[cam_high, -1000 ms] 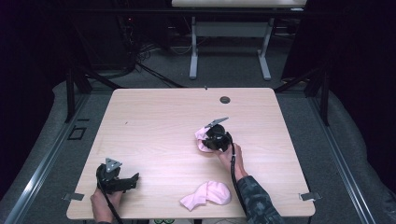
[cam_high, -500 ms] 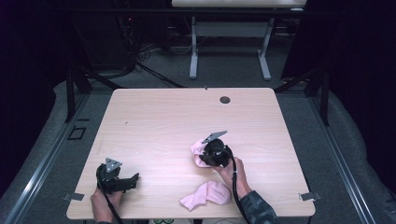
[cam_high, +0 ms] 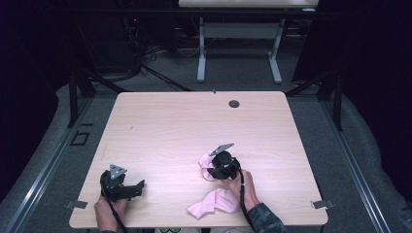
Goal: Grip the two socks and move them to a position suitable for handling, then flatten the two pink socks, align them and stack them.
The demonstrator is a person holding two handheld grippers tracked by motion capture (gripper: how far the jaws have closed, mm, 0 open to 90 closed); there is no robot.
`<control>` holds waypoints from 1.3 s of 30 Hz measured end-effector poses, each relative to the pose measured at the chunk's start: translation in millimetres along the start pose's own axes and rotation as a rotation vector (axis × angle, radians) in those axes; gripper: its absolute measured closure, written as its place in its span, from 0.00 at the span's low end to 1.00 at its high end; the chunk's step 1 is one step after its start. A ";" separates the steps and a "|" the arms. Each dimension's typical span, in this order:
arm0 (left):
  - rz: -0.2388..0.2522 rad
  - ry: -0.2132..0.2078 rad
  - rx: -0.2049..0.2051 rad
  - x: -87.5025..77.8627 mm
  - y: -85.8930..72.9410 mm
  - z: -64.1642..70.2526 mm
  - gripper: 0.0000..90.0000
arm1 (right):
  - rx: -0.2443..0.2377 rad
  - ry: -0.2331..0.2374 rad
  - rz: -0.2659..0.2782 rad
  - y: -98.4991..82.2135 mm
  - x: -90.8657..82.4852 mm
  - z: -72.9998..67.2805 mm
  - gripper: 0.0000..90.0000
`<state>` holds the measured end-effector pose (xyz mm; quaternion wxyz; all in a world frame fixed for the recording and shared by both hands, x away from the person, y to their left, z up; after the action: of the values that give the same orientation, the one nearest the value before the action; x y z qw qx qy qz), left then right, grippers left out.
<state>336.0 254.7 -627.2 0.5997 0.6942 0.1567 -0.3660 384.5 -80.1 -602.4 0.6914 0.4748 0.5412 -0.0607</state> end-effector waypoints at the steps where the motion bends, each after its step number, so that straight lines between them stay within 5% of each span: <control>1: -0.003 0.000 0.005 -0.3 -0.1 -0.3 0.03 | 0.000 0.015 0.007 0.3 -1.5 0.0 0.63; 2: -0.002 0.001 0.006 -0.3 -0.1 -0.2 0.03 | -0.004 0.001 0.016 0.3 -6.8 0.3 0.50; 7: -0.002 0.002 0.005 -0.3 -0.1 -0.2 0.03 | -0.015 0.006 0.064 1.7 -29.3 -2.4 0.25; 18: -0.002 0.002 0.006 -0.3 -0.1 -0.2 0.03 | -0.093 0.037 0.050 -16.0 -67.9 -26.1 0.06; 20: -0.001 0.002 0.006 -0.3 -0.1 -0.2 0.03 | -0.077 0.053 0.051 -19.9 -70.2 -30.9 0.03; 26: -0.002 0.002 0.006 -0.3 -0.1 -0.2 0.03 | -0.074 0.044 0.043 -29.2 -67.5 -41.9 0.04; 29: -0.001 0.002 0.006 -0.3 -0.1 -0.2 0.03 | -0.074 0.080 0.035 -34.4 -66.2 -48.3 0.11; 39: -0.002 0.001 0.006 -0.3 -0.1 -0.2 0.03 | -0.215 0.142 0.027 -46.8 -65.7 -77.5 0.34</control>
<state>335.9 255.0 -627.1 0.5972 0.6961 0.1566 -0.3665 276.2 -77.8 -574.3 0.6989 0.4084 0.5858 0.0410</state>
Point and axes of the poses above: each handheld gripper's, and its own axes: x roughly forward along the jaws, y roughly out of its top, z roughly to its right, the point moved 5 cm from there along x, roughly forward along the jaws
